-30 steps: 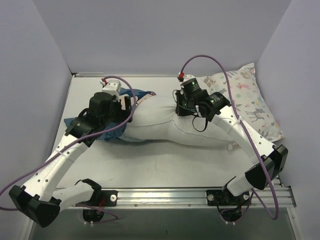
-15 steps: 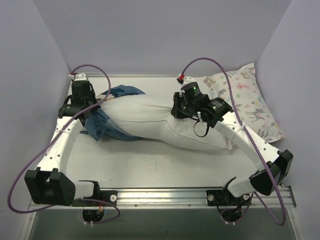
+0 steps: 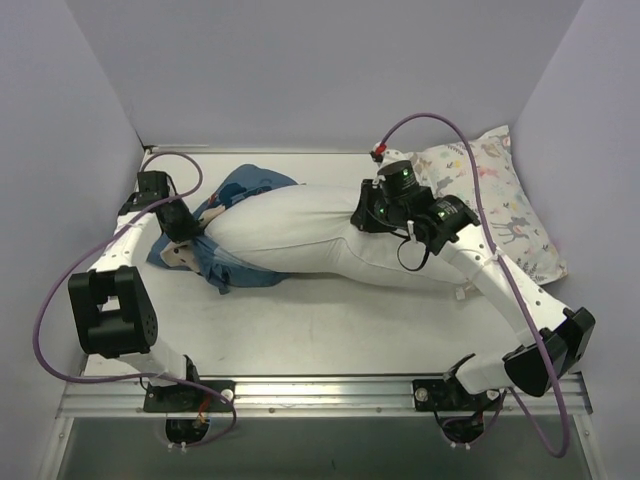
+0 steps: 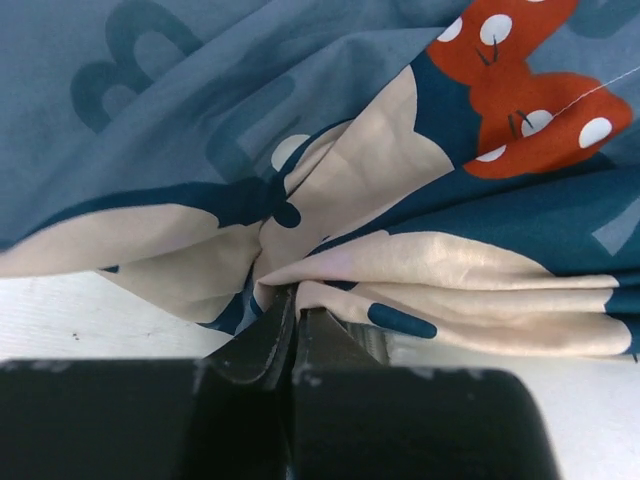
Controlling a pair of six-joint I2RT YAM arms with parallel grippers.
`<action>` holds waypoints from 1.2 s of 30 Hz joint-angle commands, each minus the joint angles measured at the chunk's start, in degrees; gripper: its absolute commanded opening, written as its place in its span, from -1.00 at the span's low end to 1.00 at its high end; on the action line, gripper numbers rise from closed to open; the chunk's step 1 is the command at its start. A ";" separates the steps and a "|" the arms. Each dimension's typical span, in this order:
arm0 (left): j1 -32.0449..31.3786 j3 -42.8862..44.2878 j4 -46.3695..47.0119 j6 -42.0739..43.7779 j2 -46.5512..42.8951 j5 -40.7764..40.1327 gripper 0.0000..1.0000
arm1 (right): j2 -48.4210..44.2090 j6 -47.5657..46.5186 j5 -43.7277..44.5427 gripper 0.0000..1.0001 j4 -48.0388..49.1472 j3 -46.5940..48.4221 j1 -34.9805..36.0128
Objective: Remove the pillowcase from the pillow
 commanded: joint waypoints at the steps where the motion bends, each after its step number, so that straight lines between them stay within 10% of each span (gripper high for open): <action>1: 5.78 -0.71 2.35 2.32 1.62 -13.36 -1.00 | -9.45 -0.84 10.18 -1.00 -2.62 3.05 -6.60; 27: 5.09 0.00 1.99 1.18 2.06 -16.63 -1.00 | -5.43 -6.97 3.24 -1.00 -4.20 12.81 -1.97; 30: 3.24 -0.09 2.26 1.53 1.97 -15.48 -1.00 | -1.99 -13.04 2.18 -0.43 -1.22 10.97 5.50; 31: 2.97 -0.35 2.35 1.62 1.88 -15.04 -1.00 | -1.20 -14.01 2.26 0.10 -0.17 10.18 7.35; 36: 1.66 -0.88 3.40 2.41 1.44 -12.84 -1.00 | 5.65 -27.71 8.49 0.96 6.95 8.06 22.37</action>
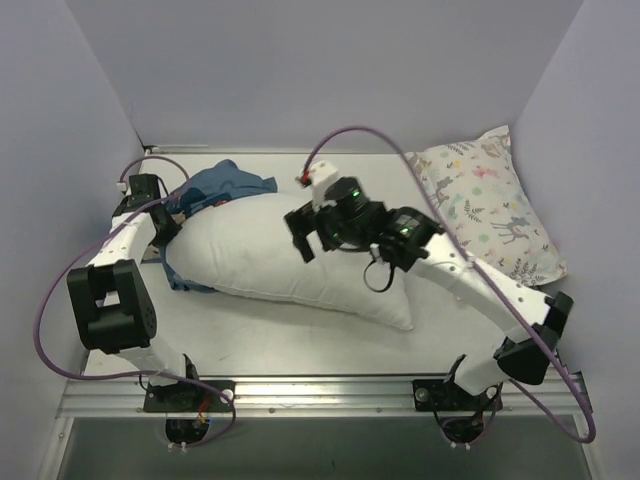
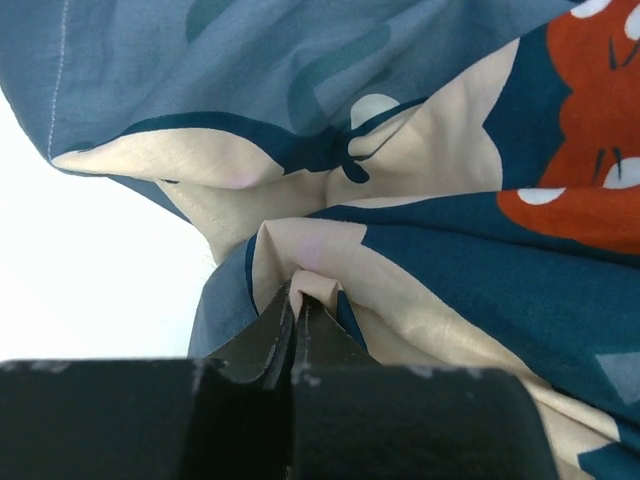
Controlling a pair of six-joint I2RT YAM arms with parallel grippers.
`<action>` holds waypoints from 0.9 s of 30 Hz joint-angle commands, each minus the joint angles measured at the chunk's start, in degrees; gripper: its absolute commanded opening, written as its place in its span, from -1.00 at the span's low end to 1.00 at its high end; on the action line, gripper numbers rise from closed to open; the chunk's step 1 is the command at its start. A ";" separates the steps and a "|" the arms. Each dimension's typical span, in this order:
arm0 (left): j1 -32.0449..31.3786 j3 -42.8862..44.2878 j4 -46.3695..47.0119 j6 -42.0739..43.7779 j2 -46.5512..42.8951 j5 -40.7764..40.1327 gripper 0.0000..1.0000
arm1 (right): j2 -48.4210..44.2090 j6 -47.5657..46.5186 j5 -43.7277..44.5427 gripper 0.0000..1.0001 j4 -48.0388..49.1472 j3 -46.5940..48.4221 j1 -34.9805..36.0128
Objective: Remove the pillowcase from the pillow
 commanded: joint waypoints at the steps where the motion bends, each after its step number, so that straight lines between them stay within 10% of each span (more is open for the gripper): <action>1: -1.56 -0.23 2.02 0.92 -0.70 4.45 -1.00 | 4.54 -12.71 5.07 1.00 5.65 0.67 8.73; 12: -4.55 1.27 2.38 1.89 -0.44 8.06 -1.00 | 35.04 -22.66 27.12 0.99 5.31 14.20 17.01; 15: -4.64 1.62 2.20 2.07 -0.61 8.50 -1.00 | 39.18 -20.29 32.23 0.46 0.65 18.78 15.25; 16: -4.64 1.97 2.20 2.07 -0.70 8.59 -1.00 | 39.27 -19.50 33.46 -0.42 -1.10 19.75 14.55; 18: -4.64 2.23 2.20 1.98 -0.96 9.29 -1.00 | 38.66 -17.57 35.31 -1.00 -2.34 20.02 12.97; 27: -4.64 3.82 1.58 0.75 0.53 5.69 -1.00 | 18.38 -1.06 24.43 -1.00 -9.29 17.47 0.51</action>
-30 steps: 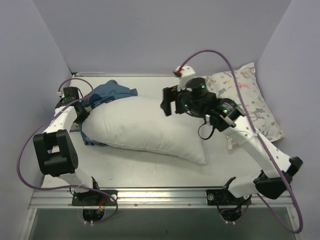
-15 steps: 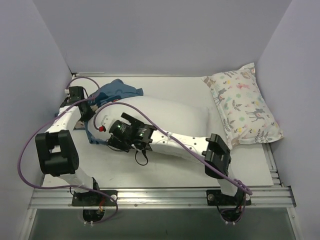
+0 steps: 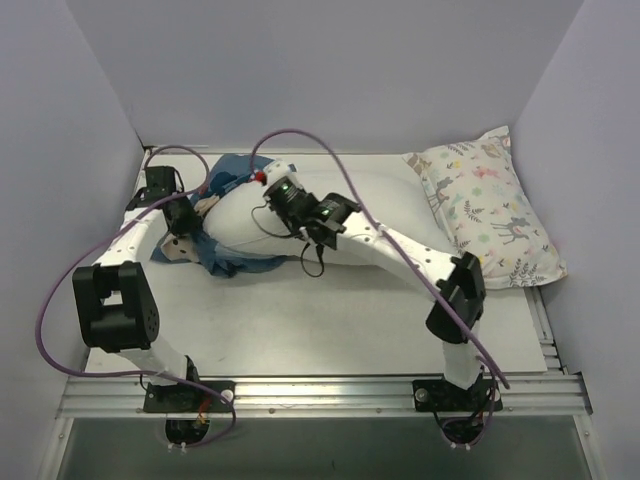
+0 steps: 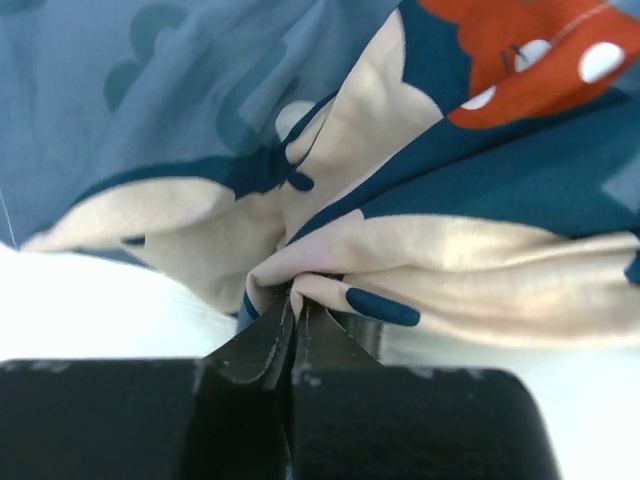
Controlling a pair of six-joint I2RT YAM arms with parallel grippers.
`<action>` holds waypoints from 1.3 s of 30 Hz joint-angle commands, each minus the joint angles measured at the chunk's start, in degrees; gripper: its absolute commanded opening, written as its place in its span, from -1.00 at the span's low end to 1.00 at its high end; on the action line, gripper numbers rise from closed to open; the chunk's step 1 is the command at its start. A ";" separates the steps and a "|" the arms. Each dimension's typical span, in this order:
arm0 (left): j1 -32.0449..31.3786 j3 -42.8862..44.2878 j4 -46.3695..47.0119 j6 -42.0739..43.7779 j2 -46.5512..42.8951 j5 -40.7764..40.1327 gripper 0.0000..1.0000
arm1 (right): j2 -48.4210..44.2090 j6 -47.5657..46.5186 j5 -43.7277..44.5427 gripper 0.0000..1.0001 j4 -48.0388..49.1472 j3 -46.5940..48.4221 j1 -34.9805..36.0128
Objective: Remove the pillowcase from the pillow
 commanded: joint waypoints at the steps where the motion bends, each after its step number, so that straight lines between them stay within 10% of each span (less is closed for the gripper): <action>1: 0.67 1.35 0.17 -0.12 0.81 -4.05 -1.00 | -16.10 8.68 -0.10 -1.00 -6.51 -0.10 -6.79; 21: 1.91 2.31 -1.33 -1.80 -1.38 -13.47 -1.00 | -26.06 18.80 -16.54 -1.00 -7.40 7.36 -19.55; 33: 1.73 -0.32 -0.89 -4.61 -3.05 -11.81 -1.00 | -22.20 22.41 -8.20 -1.00 0.24 18.17 -18.23; 39: 1.11 -4.53 2.27 -6.10 -7.88 -4.61 -1.00 | -20.44 21.52 1.11 -1.00 12.79 7.56 -14.80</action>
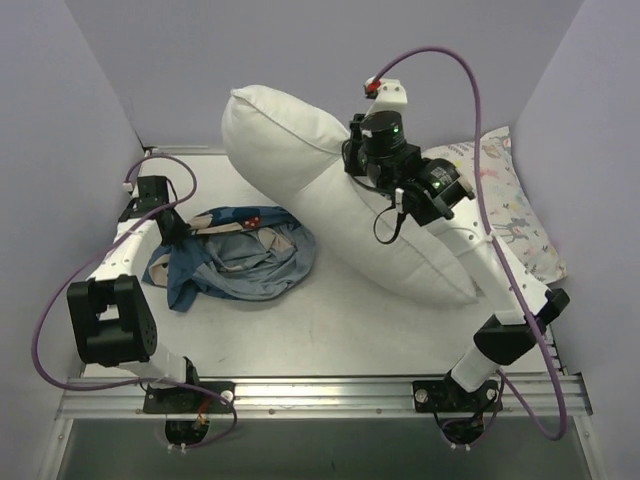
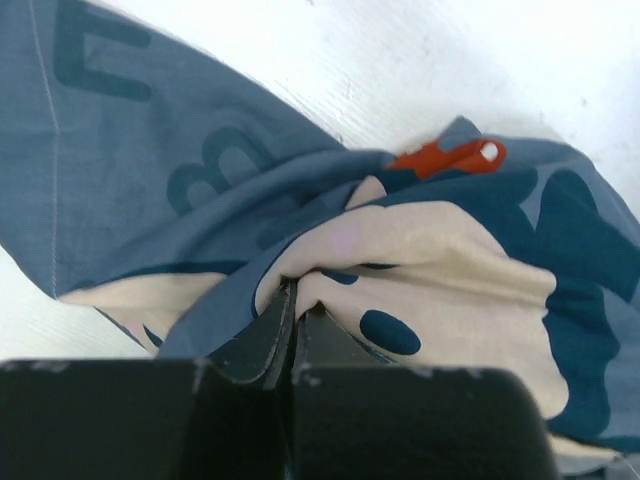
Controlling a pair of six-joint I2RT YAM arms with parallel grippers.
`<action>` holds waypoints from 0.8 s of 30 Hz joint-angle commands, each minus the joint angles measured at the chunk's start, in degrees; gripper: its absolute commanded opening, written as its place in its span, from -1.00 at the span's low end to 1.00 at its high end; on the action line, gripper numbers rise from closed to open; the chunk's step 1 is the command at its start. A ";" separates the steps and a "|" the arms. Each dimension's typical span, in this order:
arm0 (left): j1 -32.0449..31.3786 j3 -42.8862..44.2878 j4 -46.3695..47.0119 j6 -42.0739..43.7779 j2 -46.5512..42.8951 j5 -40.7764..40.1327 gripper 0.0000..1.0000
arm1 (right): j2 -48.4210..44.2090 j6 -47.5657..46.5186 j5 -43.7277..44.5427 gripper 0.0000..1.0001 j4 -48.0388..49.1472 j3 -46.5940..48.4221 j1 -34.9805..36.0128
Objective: Remove the pillowcase from the pillow
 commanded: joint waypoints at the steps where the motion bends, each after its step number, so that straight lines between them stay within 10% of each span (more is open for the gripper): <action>1: -0.46 -2.40 3.08 -2.08 -6.39 5.41 -1.00 | 1.48 1.68 8.31 -1.00 18.10 -5.23 1.00; 6: -0.72 -4.78 4.58 -1.82 -11.76 10.34 -0.71 | 4.82 7.30 3.32 -1.00 28.55 -15.53 2.23; 11: -0.72 -3.47 3.96 1.60 -15.54 15.96 0.09 | 11.85 8.97 -5.20 -1.00 29.90 -15.89 5.04; 19: -1.25 2.69 0.54 7.58 -21.69 24.83 0.50 | 9.94 9.42 -19.18 0.65 25.16 -14.22 5.75; 24: -8.96 5.50 -0.43 10.13 -24.24 25.03 0.56 | 2.21 7.57 -19.11 0.84 22.52 -20.01 5.66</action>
